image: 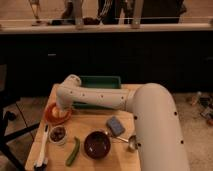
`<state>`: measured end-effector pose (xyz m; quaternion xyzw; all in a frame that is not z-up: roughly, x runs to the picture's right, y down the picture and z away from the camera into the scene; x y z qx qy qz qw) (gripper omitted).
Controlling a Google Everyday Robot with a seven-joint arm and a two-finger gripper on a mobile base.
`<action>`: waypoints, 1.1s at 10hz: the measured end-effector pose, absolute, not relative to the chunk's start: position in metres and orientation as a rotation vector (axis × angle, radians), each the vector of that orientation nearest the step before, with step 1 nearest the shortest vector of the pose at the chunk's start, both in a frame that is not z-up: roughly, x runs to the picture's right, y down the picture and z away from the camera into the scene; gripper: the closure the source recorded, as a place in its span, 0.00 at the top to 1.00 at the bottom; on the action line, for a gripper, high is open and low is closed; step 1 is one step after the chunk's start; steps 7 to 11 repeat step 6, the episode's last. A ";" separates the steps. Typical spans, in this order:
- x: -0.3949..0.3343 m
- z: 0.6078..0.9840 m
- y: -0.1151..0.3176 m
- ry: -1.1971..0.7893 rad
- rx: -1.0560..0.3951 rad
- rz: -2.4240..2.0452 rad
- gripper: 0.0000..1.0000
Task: Place apple in red bowl
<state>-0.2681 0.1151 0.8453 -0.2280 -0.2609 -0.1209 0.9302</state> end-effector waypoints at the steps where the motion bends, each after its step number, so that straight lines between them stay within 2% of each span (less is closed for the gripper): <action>1: -0.268 0.845 0.116 -0.537 -0.467 -0.247 0.80; 11: -0.268 0.842 0.117 -0.538 -0.464 -0.250 0.80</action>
